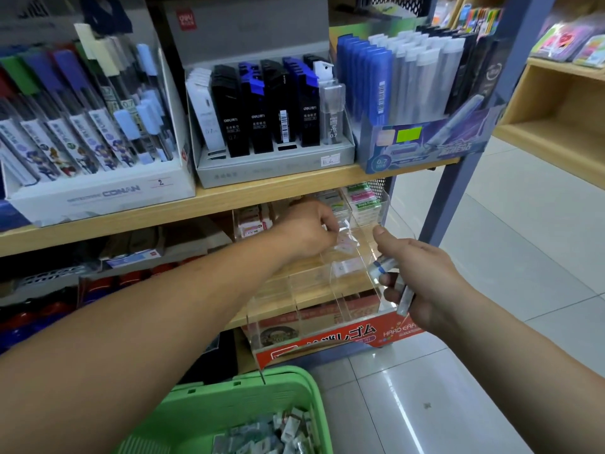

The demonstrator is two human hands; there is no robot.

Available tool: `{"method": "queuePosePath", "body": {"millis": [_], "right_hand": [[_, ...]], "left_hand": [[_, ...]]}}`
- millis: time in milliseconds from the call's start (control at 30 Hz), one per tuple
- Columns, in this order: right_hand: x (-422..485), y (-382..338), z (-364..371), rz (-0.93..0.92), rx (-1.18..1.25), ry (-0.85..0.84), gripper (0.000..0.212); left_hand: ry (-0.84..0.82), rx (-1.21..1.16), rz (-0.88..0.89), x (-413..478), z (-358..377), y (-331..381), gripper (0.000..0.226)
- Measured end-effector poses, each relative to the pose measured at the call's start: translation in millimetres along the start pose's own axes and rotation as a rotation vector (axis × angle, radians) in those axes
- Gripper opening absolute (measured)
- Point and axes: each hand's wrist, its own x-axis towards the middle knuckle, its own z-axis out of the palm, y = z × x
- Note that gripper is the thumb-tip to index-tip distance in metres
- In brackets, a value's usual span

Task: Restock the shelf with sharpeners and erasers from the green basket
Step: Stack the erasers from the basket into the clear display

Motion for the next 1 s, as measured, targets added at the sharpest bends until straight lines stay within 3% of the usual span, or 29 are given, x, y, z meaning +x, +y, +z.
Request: {"method": "queuePosePath", "body": {"millis": [100, 167, 300, 400, 467, 533, 600, 667, 1000], "right_hand": [[1.0, -1.2, -4.7, 0.025, 0.042, 0.004, 0.041], [1.0, -1.0, -7.4, 0.033, 0.050, -0.003, 0.040], [0.6, -0.6, -8.5, 0.052, 0.037, 0.008, 0.042], [3.0, 1.0, -8.3, 0.054, 0.030, -0.012, 0.042], [3.5, 1.1, -8.2, 0.055, 0.026, -0.050, 0.037], [1.7, 0.1, -6.1, 0.071, 0.058, -0.126, 0.024], [-1.1, 0.0, -1.9, 0.086, 0.089, -0.209, 0.013], [-1.0, 2.2, 5.9, 0.069, 0.063, -0.274, 0.017], [-7.4, 7.8, 30.1, -0.037, -0.098, -0.376, 0.042]], "left_hand": [[-0.037, 0.083, -0.016, 10.4, 6.5, 3.6, 0.020], [-0.078, 0.143, -0.027, 14.7, 4.6, 7.5, 0.014], [-0.210, 0.389, 0.043, 16.1, 5.2, 18.8, 0.018], [-0.224, 0.390, 0.065, 13.2, 6.7, 17.1, 0.018], [-0.175, 0.229, 0.058, 5.9, 2.0, 13.7, 0.017], [-0.153, -0.077, -0.011, -10.4, -7.6, 10.9, 0.026], [-0.282, -0.515, -0.132, -30.2, -20.6, 8.5, 0.037], [-0.376, -0.862, -0.198, -49.0, -33.6, 0.8, 0.038], [-0.354, -1.029, -0.189, -81.9, -59.8, -42.7, 0.039]]}}
